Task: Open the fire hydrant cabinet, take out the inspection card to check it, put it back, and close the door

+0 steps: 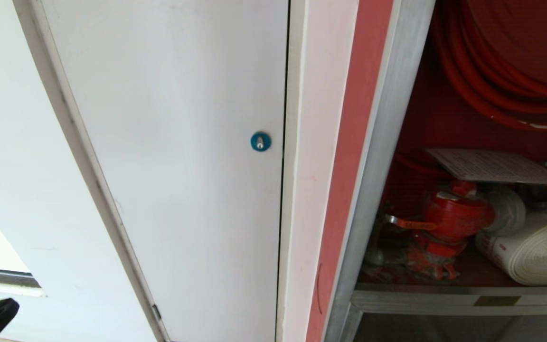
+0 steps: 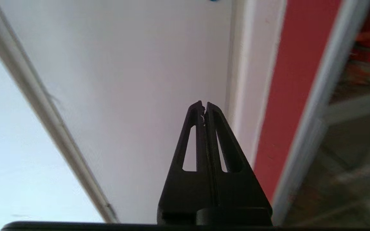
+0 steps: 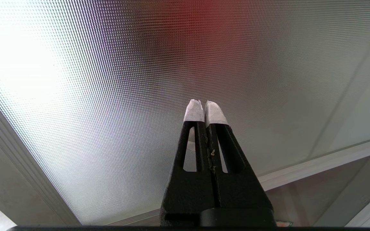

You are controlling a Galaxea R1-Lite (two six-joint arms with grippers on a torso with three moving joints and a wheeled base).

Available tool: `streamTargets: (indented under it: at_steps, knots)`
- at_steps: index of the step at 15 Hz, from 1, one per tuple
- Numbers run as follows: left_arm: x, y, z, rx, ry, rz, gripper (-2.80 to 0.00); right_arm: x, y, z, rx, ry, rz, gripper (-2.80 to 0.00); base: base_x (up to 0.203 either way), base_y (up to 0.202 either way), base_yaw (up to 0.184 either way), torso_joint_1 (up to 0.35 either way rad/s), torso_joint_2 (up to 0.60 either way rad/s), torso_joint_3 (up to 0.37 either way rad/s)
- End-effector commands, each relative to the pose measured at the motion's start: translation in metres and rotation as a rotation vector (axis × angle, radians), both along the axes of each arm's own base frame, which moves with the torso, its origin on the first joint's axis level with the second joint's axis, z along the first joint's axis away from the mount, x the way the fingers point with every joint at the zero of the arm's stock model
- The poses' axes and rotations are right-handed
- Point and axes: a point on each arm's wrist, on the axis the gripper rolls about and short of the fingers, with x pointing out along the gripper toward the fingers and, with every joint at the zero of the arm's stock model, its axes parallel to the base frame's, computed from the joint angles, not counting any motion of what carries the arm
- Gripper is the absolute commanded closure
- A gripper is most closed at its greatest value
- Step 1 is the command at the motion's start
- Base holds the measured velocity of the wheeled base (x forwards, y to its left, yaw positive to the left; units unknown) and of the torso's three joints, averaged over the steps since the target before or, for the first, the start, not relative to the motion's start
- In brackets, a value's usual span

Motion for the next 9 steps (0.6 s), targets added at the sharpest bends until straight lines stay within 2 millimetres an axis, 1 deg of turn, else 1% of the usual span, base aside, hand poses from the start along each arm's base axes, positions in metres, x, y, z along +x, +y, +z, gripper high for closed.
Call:
streamTargets:
  at_steps: [1, 3, 5, 7, 8, 9]
  knots:
    - [-0.026, 0.001, -0.014, -0.020, -0.043, -0.059, 0.00, 0.000, 0.000, -0.001, -0.001, 0.004, 0.000, 0.00, 0.000, 0.000, 0.000, 0.000, 0.00, 0.000]
    - [-0.028, 0.003, -0.028, -0.036, -0.019, 0.053, 0.00, 0.000, 0.000, 0.000, 0.001, 0.003, 0.000, 0.00, 0.000, 0.000, 0.000, 0.000, 0.00, 0.000]
    - [-0.029, 0.003, -0.033, -0.037, -0.018, 0.088, 0.00, 0.000, 0.000, -0.001, 0.001, 0.004, 0.001, 0.00, 0.000, 0.000, 0.000, 0.000, 0.00, 0.000]
    - [-0.038, 0.004, -0.045, -0.022, -0.074, 0.119, 0.00, 0.000, 0.000, 0.000, 0.001, 0.003, 0.001, 0.00, 0.000, 0.000, 0.000, 0.000, 0.00, 0.000]
    - [-0.044, 0.004, -0.055, -0.010, -0.119, 0.132, 0.00, 0.000, 0.000, -0.001, 0.001, 0.004, 0.001, 0.00, 0.000, 0.000, 0.000, 0.000, 0.00, 0.000]
    - [-0.045, 0.004, -0.066, 0.010, -0.137, 0.162, 0.00, 0.000, 0.000, -0.001, 0.001, 0.004, 0.000, 0.00, 0.000, 0.000, 0.000, 0.000, 0.00, 0.000]
